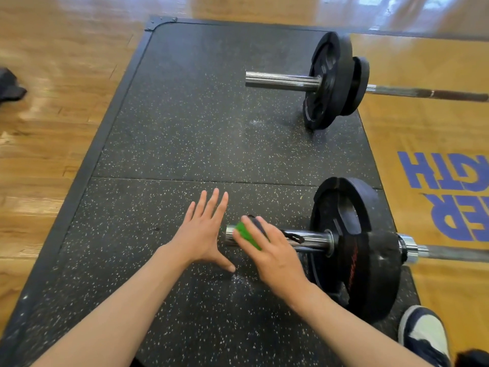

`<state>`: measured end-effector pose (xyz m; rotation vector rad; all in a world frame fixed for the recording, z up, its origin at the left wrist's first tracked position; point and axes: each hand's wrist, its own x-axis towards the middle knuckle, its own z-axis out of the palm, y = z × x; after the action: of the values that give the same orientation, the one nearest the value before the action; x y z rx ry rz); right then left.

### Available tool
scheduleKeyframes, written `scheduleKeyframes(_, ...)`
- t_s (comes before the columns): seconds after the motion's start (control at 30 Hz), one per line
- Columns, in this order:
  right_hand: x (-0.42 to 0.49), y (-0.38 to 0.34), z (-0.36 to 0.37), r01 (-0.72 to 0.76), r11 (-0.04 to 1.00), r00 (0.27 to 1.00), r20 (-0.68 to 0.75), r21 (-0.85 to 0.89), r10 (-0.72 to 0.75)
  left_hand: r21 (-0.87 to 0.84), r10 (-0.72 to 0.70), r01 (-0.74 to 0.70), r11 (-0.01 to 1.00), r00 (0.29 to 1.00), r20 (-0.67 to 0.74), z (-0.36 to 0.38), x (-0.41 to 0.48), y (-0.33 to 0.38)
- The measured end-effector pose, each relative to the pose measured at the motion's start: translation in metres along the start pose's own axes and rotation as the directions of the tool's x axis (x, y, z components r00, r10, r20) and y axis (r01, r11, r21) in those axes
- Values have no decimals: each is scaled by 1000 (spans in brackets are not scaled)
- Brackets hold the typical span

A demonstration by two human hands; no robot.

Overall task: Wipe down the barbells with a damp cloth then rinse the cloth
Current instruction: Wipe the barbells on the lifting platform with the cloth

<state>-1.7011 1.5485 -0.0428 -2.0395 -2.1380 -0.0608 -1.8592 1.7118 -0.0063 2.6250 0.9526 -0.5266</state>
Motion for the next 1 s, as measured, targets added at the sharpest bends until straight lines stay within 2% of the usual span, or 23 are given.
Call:
scheduleKeyframes(0.1, -21, 15, -7, -338, 940, 937, -74, 47, 341, 0, 28, -28, 1000, 1000, 10, 1, 2, 4)
scheduleKeyframes(0.23, -14, 12, -11, -461, 883, 884, -40, 89, 466, -80, 7, -9, 997, 999, -33, -1, 2, 8)
scheduleKeyframes(0.37, 10, 5, -17, -589, 778, 801, 23, 219, 599, -142, -11, -12, 990, 987, -162, -10, 11, 20)
scheduleKeyframes(0.53, 61, 28, -52, -525, 773, 828, 4, 357, 560, -21, 36, -43, 999, 968, -248, -45, 34, 39)
scheduleKeyframes(0.67, 99, 59, -106, -514, 725, 804, -36, 458, 594, 93, 51, -23, 995, 949, -312, -117, 46, 44)
scheduleKeyframes(0.8, 119, 96, -190, -473, 766, 834, -61, 435, 549, 185, 39, 22, 982, 945, -324, -212, 34, 65)
scheduleKeyframes(1.0, 131, 172, -362, -417, 867, 894, -45, 274, 445, 215, 49, 21, 976, 948, -315, -394, -7, 136)
